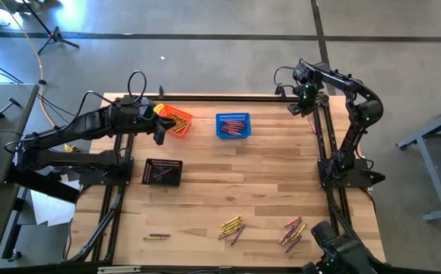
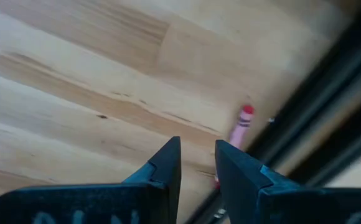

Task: Sort crayons
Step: Put the red crayon into the blue bin

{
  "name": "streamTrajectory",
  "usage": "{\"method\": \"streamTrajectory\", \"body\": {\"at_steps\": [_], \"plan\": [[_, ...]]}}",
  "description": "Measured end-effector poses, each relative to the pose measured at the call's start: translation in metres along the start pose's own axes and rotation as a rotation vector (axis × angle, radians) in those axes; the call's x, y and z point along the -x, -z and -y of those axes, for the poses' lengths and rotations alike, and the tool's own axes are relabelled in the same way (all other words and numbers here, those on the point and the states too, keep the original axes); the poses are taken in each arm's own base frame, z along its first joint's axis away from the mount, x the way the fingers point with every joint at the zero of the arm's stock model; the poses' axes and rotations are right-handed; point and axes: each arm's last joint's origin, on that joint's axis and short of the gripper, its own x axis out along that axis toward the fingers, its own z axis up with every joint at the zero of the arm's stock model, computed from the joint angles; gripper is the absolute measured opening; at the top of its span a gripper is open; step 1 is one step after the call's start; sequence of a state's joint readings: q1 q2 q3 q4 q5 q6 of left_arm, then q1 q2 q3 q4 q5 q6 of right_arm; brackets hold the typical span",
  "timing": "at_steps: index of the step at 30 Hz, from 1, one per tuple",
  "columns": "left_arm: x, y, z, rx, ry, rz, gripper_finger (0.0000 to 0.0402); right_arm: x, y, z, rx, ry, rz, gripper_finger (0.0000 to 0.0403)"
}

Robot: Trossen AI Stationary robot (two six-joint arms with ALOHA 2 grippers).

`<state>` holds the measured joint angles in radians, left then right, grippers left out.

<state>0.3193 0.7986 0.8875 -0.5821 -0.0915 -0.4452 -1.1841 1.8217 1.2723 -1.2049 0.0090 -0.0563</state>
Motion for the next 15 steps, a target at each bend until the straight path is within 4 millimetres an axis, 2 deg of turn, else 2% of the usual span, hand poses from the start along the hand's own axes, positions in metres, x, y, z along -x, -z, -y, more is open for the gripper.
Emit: {"method": "streamTrajectory", "body": {"at_steps": [7,15], "plan": [[0.000,-0.003,-0.006,-0.057,-0.032,0.013,0.0081,0.017,-0.006,-0.004,0.042,0.015,0.045,0.0083],[-0.001,-0.006,-0.013,-0.055,-0.028,0.011,0.0081,0.020,-0.012,-0.006,0.021,0.007,0.107,0.0083]]}}
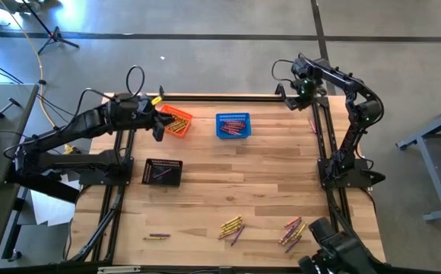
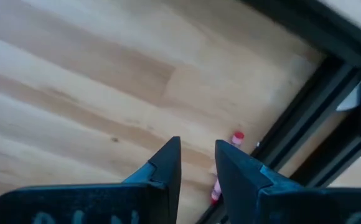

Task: Sort crayons
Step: Put the red crayon into the blue bin

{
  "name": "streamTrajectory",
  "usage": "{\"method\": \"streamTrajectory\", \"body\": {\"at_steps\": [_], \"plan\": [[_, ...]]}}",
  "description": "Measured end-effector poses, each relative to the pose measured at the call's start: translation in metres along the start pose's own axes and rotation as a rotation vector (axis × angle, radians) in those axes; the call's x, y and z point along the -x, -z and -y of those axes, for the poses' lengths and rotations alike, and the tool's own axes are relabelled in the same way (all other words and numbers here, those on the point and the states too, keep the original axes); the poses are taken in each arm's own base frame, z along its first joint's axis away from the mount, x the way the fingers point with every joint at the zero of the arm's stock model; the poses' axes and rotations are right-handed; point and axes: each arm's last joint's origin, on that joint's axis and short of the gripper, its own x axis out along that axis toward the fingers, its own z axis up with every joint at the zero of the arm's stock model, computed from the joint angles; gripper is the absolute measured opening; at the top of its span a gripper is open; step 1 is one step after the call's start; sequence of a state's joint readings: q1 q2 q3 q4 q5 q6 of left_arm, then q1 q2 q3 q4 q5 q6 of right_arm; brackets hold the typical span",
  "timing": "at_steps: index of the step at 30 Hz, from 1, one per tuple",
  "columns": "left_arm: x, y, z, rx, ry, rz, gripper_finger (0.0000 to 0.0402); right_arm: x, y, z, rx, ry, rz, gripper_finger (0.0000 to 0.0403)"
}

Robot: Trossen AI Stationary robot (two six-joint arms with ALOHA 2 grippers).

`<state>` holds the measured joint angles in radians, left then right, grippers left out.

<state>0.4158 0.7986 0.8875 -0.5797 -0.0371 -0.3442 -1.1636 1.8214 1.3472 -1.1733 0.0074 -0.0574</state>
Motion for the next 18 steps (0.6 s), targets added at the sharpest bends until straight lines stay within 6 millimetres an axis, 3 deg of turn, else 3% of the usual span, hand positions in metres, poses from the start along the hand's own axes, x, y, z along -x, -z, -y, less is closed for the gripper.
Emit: {"method": "streamTrajectory", "body": {"at_steps": [9,18], "plan": [[0.000,-0.001,-0.003,0.010,-0.011,0.005,0.0081,0.000,-0.008,-0.015,0.046,0.006,0.073,0.0083],[0.000,-0.001,-0.003,0.004,0.005,-0.001,0.0081,0.000,0.007,-0.014,-0.040,0.011,-0.074,0.0083]]}}
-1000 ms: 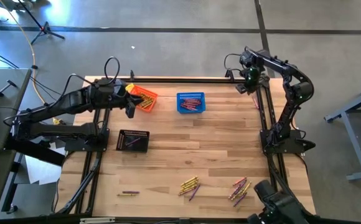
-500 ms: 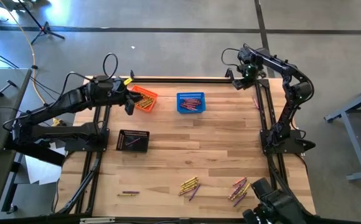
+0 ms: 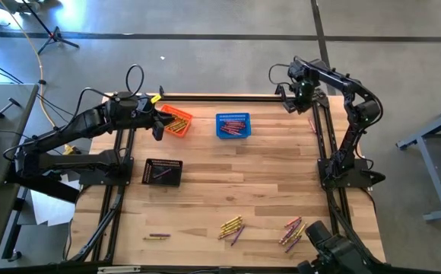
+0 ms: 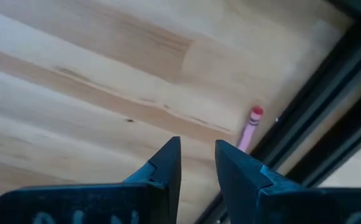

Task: Sort crayons
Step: Put the red crayon into the blue bin

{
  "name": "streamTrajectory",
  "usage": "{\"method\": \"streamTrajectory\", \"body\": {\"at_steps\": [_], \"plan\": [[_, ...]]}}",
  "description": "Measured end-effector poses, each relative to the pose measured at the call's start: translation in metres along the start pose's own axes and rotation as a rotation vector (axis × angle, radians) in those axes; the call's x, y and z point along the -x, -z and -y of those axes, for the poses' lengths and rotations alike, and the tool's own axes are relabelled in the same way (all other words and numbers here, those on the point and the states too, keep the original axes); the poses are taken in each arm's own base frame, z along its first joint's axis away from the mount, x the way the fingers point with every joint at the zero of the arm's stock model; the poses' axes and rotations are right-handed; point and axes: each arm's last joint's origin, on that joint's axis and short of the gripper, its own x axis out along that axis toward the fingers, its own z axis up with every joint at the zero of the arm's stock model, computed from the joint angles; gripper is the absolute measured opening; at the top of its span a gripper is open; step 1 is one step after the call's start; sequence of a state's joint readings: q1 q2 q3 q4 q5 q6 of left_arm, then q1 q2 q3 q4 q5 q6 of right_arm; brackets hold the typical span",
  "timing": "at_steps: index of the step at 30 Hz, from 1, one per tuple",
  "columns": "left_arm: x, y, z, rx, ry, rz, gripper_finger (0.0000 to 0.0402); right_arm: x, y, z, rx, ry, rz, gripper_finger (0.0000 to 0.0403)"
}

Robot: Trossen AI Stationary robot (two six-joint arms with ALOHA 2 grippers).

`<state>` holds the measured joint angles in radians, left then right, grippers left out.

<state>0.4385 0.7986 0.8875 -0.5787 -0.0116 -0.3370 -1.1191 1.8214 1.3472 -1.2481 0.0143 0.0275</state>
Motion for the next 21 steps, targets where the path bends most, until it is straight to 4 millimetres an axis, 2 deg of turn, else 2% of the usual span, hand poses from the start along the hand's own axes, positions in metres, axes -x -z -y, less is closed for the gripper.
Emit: {"method": "streamTrajectory", "body": {"at_steps": [4,10,21], "plan": [[0.000,0.000,0.000,-0.001,0.001,0.000,0.0081,-0.002,0.000,0.002,-0.016,0.056,-0.019,0.0083],[0.000,0.001,0.001,-0.005,0.031,-0.014,0.0081,-0.017,-0.003,0.002,0.013,0.088,-0.127,0.0083],[0.000,0.003,0.000,-0.012,0.040,-0.048,0.0081,-0.032,-0.009,0.006,0.038,0.145,-0.185,0.0083]]}}
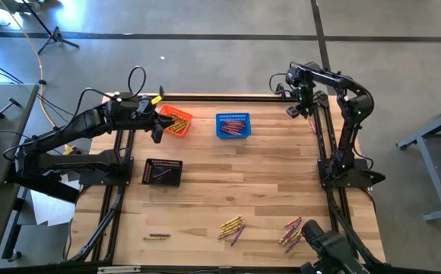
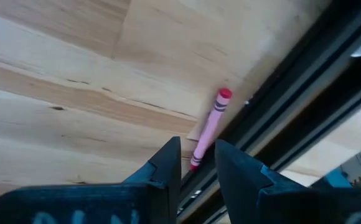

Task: Sort crayons
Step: Put the red crayon into the blue bin

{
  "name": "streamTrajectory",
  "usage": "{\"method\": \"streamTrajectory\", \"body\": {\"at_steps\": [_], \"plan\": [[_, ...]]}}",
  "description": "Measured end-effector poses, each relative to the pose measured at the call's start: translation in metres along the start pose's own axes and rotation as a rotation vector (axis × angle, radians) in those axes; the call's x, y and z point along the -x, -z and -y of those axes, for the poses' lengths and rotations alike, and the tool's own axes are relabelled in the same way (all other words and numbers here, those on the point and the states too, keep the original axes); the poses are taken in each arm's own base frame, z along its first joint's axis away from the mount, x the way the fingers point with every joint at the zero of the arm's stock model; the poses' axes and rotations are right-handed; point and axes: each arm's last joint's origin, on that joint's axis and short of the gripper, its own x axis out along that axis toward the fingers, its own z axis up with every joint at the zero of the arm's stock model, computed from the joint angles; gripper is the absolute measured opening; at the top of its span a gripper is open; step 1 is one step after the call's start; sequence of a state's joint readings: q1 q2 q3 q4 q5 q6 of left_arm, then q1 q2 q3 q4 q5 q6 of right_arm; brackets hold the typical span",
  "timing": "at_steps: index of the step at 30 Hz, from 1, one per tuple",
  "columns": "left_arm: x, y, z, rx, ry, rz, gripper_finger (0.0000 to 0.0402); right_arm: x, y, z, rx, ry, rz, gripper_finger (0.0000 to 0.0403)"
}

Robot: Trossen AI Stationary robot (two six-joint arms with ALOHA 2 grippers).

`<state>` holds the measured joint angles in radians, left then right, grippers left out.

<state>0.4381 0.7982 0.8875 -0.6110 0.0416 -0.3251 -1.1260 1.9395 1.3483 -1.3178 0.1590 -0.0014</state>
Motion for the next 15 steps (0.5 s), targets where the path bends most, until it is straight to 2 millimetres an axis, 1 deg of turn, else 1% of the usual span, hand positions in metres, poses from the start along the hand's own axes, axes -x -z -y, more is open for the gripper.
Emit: {"method": "streamTrajectory", "body": {"at_steps": [6,9,15], "plan": [[0.000,0.000,-0.001,-0.007,-0.013,-0.001,0.0081,-0.009,-0.005,-0.002,0.013,-0.002,-0.036,0.0083],[0.000,0.000,-0.001,-0.007,-0.022,0.001,0.0081,-0.012,-0.011,-0.002,0.035,0.005,-0.065,0.0083],[0.000,0.001,-0.001,-0.005,-0.025,-0.003,0.0081,-0.006,-0.030,0.001,0.041,0.057,-0.083,0.0083]]}}
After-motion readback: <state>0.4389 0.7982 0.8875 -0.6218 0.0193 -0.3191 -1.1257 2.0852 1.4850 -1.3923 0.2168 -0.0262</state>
